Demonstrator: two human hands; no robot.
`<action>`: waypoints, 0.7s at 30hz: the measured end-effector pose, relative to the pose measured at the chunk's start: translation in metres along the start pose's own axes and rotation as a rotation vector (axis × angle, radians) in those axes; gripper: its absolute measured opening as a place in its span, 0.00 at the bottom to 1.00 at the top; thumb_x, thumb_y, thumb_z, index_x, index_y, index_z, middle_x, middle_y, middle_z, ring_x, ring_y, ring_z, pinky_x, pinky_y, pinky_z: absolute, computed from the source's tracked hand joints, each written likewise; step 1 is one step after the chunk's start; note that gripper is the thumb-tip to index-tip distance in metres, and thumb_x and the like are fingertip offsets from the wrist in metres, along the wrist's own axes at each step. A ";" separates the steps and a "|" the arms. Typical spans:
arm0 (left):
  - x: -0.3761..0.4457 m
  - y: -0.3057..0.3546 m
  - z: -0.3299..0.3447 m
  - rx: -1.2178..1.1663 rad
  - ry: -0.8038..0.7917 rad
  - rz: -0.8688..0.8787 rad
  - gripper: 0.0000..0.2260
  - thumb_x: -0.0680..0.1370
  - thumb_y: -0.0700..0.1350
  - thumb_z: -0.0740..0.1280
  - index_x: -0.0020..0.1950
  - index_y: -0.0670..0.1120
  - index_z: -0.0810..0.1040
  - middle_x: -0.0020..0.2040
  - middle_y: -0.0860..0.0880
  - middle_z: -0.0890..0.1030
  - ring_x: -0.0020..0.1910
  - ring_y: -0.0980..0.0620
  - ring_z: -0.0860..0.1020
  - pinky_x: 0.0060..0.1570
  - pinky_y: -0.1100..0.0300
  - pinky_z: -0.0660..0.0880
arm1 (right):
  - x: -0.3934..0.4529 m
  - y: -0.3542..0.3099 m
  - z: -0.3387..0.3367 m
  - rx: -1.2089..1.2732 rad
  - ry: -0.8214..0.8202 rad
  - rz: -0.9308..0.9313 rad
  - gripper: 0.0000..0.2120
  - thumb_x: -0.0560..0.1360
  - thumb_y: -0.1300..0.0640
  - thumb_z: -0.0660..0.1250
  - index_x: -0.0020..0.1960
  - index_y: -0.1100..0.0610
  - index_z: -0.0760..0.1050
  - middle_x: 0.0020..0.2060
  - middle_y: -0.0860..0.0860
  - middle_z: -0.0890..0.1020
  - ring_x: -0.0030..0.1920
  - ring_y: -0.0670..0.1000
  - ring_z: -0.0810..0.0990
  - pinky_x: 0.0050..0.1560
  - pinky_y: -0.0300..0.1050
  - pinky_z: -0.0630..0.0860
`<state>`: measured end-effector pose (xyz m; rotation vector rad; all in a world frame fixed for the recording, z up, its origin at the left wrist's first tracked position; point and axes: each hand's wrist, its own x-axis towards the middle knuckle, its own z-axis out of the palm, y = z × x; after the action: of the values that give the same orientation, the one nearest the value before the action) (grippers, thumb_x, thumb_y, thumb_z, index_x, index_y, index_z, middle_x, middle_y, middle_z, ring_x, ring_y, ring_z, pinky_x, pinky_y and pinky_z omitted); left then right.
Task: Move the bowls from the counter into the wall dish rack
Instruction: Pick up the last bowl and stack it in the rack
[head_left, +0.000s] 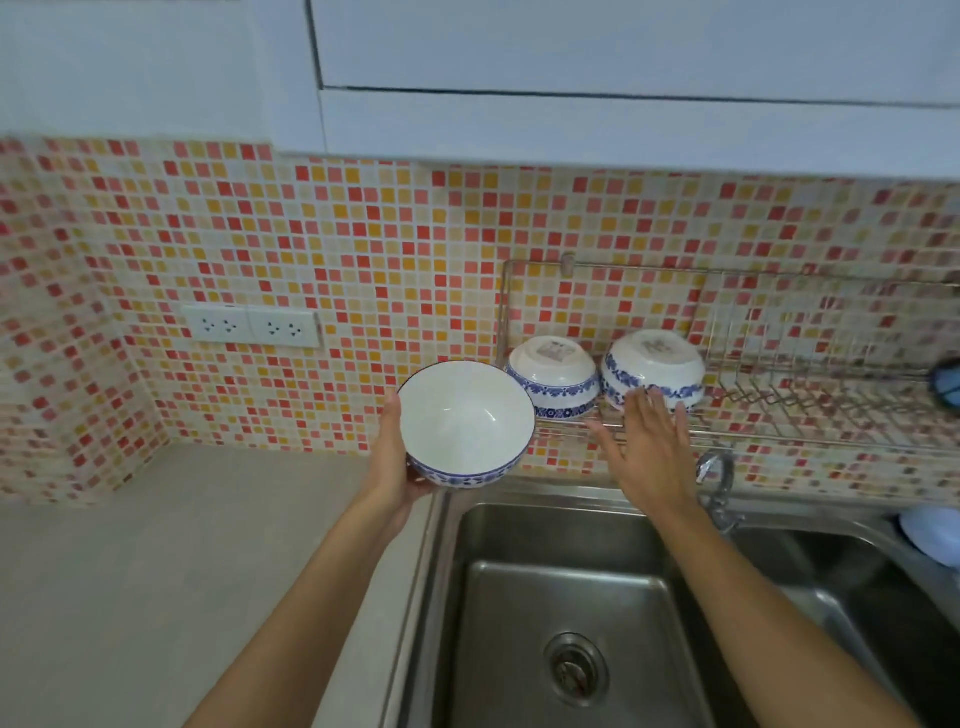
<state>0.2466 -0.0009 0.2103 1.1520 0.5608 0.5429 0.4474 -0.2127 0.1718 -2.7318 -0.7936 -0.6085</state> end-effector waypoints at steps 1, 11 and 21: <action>-0.001 0.003 0.010 0.012 0.015 0.016 0.22 0.79 0.65 0.51 0.65 0.57 0.72 0.58 0.52 0.78 0.55 0.47 0.78 0.52 0.44 0.79 | 0.001 0.002 0.001 -0.017 0.004 -0.020 0.41 0.78 0.31 0.39 0.76 0.63 0.56 0.76 0.58 0.59 0.78 0.54 0.52 0.77 0.54 0.43; 0.011 0.024 0.085 0.116 0.063 0.175 0.20 0.80 0.64 0.51 0.67 0.56 0.67 0.59 0.50 0.74 0.54 0.50 0.76 0.48 0.53 0.79 | 0.001 0.010 0.008 0.043 0.060 -0.081 0.39 0.80 0.36 0.39 0.74 0.66 0.60 0.73 0.61 0.64 0.76 0.57 0.60 0.76 0.55 0.54; 0.047 0.070 0.154 0.513 0.120 0.674 0.21 0.82 0.56 0.53 0.74 0.52 0.63 0.58 0.53 0.70 0.56 0.53 0.70 0.46 0.65 0.69 | 0.002 0.015 0.012 0.109 0.097 -0.127 0.35 0.81 0.37 0.44 0.71 0.64 0.67 0.71 0.59 0.70 0.74 0.56 0.65 0.75 0.55 0.57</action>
<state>0.3760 -0.0538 0.3170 1.8226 0.4125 1.0908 0.4611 -0.2200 0.1604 -2.5476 -0.9526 -0.6965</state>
